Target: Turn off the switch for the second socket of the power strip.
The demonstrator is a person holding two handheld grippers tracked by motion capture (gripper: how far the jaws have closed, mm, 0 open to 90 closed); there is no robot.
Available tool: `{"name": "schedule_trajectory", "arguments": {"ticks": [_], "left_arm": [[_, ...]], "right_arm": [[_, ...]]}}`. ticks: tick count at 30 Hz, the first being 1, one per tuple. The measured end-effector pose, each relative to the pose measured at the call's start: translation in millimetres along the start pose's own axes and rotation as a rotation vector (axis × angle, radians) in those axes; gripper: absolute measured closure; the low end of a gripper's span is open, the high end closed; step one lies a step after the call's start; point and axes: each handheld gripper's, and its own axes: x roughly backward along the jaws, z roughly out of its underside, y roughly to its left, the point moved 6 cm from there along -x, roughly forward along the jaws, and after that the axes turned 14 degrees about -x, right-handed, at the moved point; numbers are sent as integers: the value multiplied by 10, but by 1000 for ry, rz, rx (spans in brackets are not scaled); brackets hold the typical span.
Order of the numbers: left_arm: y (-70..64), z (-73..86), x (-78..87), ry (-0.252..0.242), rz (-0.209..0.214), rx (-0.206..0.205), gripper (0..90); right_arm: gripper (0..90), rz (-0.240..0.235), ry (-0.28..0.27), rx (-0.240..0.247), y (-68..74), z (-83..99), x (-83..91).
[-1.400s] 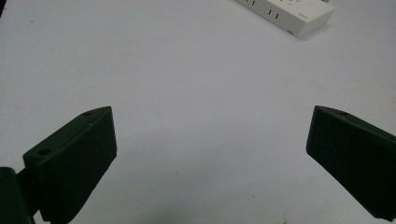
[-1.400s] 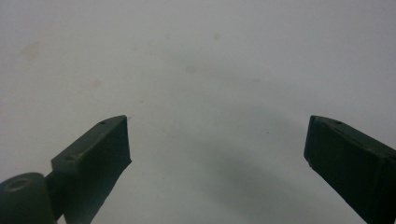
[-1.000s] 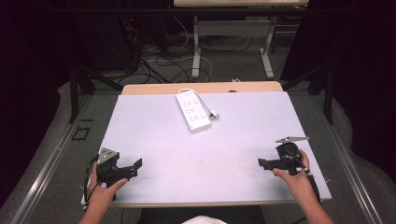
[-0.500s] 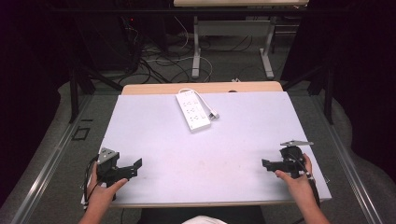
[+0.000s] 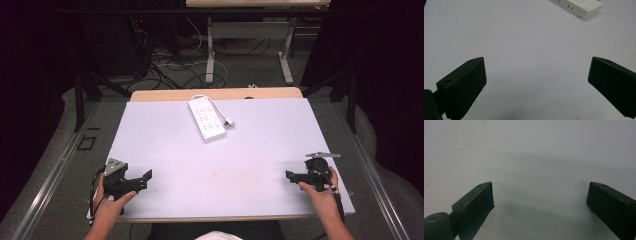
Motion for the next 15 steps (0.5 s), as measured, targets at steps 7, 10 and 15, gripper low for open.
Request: {"name": "schedule_trajectory", "arguments": {"ticks": [7, 10, 15], "left_arm": [[2, -3, 0, -2, -2, -4, 18], [4, -5, 3, -6, -3, -7, 17], [6, -4, 0, -4, -2, -4, 17]], "right_arm": [[67, 8, -9, -8, -48, -18, -12], [67, 12, -7, -16, -30, -8, -7], [67, 6, -18, 4, -8, -19, 10]]}}
